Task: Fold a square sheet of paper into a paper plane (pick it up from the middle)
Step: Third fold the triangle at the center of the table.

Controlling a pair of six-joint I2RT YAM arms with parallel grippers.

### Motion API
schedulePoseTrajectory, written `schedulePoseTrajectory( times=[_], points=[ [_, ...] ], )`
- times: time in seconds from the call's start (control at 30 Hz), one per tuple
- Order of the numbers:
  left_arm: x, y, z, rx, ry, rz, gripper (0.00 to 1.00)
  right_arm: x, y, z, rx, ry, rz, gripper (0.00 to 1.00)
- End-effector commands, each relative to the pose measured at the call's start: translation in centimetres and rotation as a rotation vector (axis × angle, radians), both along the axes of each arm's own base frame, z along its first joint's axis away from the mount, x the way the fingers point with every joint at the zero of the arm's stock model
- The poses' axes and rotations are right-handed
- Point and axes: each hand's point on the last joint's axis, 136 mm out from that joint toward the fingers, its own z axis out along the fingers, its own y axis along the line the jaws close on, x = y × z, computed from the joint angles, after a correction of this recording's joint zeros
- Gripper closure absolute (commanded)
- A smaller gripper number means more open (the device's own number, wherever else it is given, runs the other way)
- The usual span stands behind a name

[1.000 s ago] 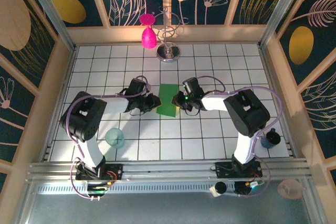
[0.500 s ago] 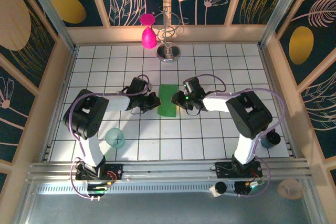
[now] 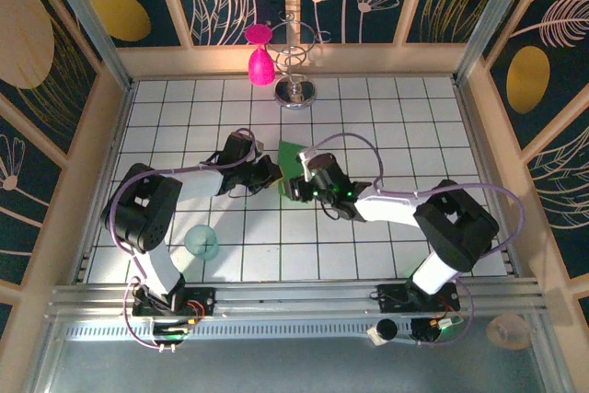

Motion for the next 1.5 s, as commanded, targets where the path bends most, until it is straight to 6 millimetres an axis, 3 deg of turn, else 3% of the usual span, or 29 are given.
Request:
schedulePoseTrajectory(
  times=[0.0,0.23,0.33,0.53,0.87,1.1,1.33,1.47],
  points=[
    [0.3,-0.1,1.2,-0.034,0.007,0.015,0.98,-0.1,1.1,1.2,-0.053,-0.198,0.074,0.45],
    [0.4,-0.1,1.0,-0.029,0.012,0.012,0.98,-1.7,2.5,-0.6,-0.123,-0.270,0.155,0.42],
    [0.5,-0.2,1.1,-0.027,0.011,0.013,0.98,-1.8,2.6,-1.8,-0.164,-0.267,0.165,0.38],
    [0.5,-0.1,1.0,-0.024,0.015,0.011,0.98,-1.1,1.8,-2.9,-0.220,-0.283,0.117,0.37],
    [0.3,-0.1,0.8,-0.018,0.022,0.009,0.98,-0.3,0.8,-1.1,-0.205,-0.353,0.047,0.60],
    [0.2,0.0,0.7,-0.016,0.026,0.009,0.97,-0.6,1.2,-0.4,-0.176,-0.355,0.064,0.71],
    [0.2,0.0,0.6,-0.015,0.026,0.008,0.94,-0.9,1.9,-0.4,-0.162,-0.342,0.101,0.76],
    [0.2,0.1,0.8,-0.009,0.021,0.008,0.89,-1.3,2.2,-0.9,-0.164,-0.324,0.131,0.85]
  ],
)
